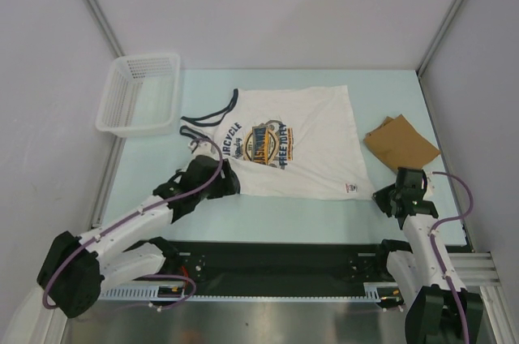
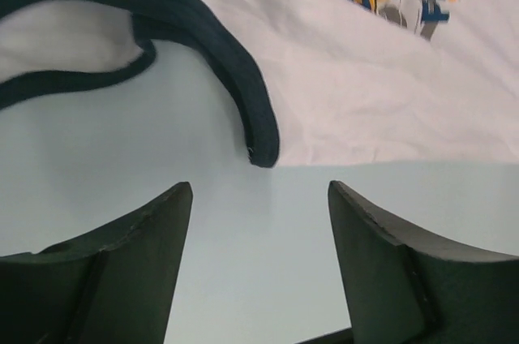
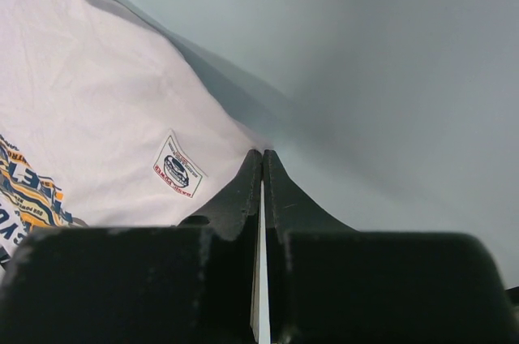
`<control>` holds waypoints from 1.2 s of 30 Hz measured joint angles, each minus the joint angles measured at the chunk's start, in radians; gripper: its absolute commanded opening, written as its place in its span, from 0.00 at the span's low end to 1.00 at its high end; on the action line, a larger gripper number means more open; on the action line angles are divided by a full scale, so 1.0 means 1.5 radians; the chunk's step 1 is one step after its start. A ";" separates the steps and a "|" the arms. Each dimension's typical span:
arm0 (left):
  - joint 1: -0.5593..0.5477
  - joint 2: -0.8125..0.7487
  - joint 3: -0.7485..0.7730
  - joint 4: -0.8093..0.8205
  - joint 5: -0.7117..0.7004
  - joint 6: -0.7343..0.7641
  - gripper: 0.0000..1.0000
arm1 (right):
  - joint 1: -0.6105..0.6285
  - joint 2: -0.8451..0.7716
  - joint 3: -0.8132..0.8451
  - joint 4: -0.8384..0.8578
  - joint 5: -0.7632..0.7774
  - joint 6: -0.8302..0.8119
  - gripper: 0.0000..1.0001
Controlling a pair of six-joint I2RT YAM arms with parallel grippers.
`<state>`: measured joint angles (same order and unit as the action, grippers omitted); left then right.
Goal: Fold and stack the tank tops
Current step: Flatten the tank top out
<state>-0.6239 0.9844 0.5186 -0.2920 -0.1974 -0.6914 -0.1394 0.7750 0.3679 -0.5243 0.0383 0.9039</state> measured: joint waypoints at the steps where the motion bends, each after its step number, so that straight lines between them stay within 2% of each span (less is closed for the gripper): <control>1: -0.013 0.019 0.000 0.015 0.008 -0.006 0.71 | 0.000 0.000 0.001 -0.001 0.000 0.000 0.00; 7: -0.054 0.137 0.000 0.074 0.040 -0.033 0.66 | 0.000 0.000 0.001 -0.004 -0.001 0.000 0.00; 9: -0.055 0.161 0.000 0.086 0.039 -0.041 0.61 | 0.000 -0.001 0.001 -0.005 -0.001 0.000 0.00; 19: -0.055 0.238 0.009 0.144 0.008 -0.069 0.50 | 0.000 -0.001 0.002 -0.014 -0.001 0.000 0.00; 21: -0.055 0.252 0.014 0.154 -0.002 -0.077 0.35 | 0.000 -0.002 0.002 -0.016 -0.001 0.000 0.00; 22: -0.055 0.260 0.017 0.159 -0.008 -0.080 0.22 | 0.000 -0.003 0.002 -0.017 -0.001 0.000 0.00; 23: -0.055 0.268 0.019 0.165 -0.012 -0.084 0.01 | 0.000 -0.005 0.002 -0.018 -0.001 0.000 0.00; 30: -0.063 0.273 0.027 0.152 -0.017 -0.079 0.00 | 0.000 -0.011 0.013 -0.041 -0.002 -0.015 0.00; 36: -0.087 0.156 -0.025 0.076 0.036 -0.082 0.00 | 0.000 -0.030 0.040 -0.096 -0.014 -0.044 0.00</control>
<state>-0.7540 1.2182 0.4808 -0.1780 -0.1436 -0.8143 -0.1394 0.7307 0.4274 -0.6678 0.0174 0.8383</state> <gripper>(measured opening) 0.018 0.010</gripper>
